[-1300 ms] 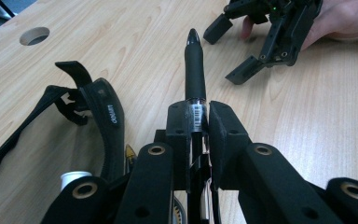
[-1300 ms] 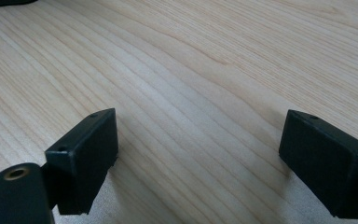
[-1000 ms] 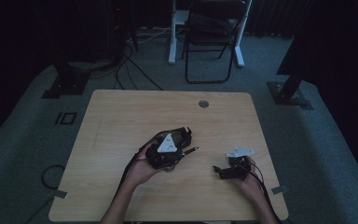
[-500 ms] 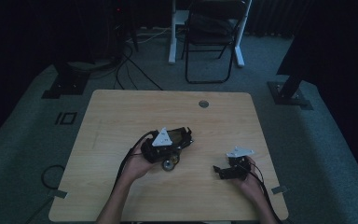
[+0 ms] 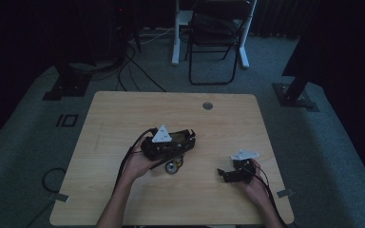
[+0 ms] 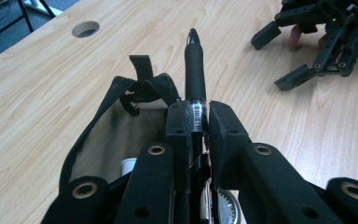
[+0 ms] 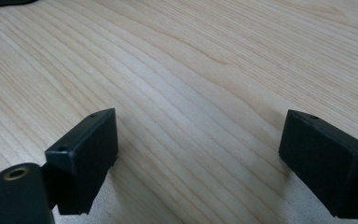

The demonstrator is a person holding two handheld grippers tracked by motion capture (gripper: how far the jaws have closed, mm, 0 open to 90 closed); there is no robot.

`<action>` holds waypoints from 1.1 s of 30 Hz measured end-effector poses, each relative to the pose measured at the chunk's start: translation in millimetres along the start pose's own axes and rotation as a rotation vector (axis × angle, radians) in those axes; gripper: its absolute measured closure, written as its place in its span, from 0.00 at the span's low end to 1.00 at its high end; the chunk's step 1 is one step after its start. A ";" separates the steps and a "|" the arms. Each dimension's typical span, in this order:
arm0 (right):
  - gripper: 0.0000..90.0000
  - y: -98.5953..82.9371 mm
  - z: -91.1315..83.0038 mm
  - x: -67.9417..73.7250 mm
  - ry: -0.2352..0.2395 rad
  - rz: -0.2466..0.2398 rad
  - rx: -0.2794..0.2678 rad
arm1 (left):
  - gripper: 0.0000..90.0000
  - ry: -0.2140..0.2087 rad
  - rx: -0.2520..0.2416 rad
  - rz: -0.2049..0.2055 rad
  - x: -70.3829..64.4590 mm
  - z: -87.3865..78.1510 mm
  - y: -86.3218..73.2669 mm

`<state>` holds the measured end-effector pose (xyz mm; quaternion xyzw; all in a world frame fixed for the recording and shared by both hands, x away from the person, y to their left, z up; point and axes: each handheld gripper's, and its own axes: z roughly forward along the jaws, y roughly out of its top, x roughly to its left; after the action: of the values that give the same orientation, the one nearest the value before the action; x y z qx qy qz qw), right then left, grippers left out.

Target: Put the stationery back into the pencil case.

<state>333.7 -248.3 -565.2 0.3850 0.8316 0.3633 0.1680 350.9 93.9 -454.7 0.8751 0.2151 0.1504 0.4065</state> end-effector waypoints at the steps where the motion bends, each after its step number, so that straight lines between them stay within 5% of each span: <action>1: 0.13 0.0 0.0 0.0 0.000 0.000 0.000 | 0.88 0.000 0.000 0.000 0.0 0.0 0.0; 33: 0.13 0.0 0.0 -0.1 0.000 -0.001 0.000 | 0.88 0.054 0.047 -0.051 27.4 28.4 -8.7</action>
<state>333.8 -248.4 -565.2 0.3847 0.8318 0.3631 0.1679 384.7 94.1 -476.7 0.8743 0.2519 0.1584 0.3836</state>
